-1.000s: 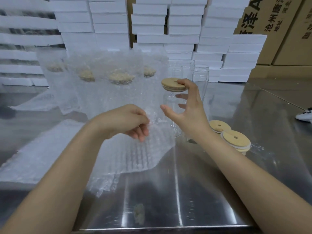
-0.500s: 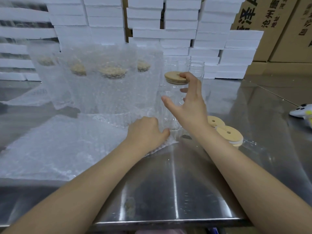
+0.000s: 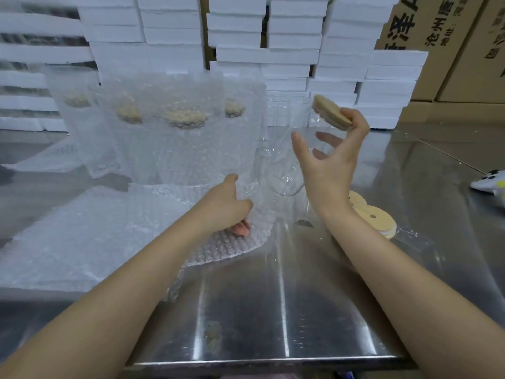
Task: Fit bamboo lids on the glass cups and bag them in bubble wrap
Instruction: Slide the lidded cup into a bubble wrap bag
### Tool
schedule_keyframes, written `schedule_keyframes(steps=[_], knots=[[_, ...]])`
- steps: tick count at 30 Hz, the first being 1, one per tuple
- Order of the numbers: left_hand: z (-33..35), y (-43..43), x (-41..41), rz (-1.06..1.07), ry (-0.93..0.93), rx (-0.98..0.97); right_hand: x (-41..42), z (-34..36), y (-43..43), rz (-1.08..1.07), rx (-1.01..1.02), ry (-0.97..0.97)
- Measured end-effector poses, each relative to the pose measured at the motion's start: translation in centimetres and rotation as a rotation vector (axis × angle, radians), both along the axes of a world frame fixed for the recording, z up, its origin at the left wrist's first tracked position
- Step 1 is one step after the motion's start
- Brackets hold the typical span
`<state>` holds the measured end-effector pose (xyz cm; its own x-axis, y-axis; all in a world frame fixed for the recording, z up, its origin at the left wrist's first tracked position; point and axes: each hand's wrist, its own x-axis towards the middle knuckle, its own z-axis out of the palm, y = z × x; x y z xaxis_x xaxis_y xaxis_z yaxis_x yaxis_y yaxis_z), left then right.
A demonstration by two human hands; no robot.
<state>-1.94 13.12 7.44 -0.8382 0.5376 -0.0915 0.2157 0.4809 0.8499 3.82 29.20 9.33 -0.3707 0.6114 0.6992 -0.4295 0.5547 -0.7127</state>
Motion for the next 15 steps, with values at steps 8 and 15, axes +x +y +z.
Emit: schedule_keyframes(steps=[8,15], knots=[[-0.1,0.1,0.4,-0.029,0.111,0.015,-0.1,0.9,-0.6,0.115,-0.25,0.175],[0.2,0.2,1.0,0.029,0.149,0.163,-1.2,-0.4,-1.1,0.283,-0.629,-0.023]])
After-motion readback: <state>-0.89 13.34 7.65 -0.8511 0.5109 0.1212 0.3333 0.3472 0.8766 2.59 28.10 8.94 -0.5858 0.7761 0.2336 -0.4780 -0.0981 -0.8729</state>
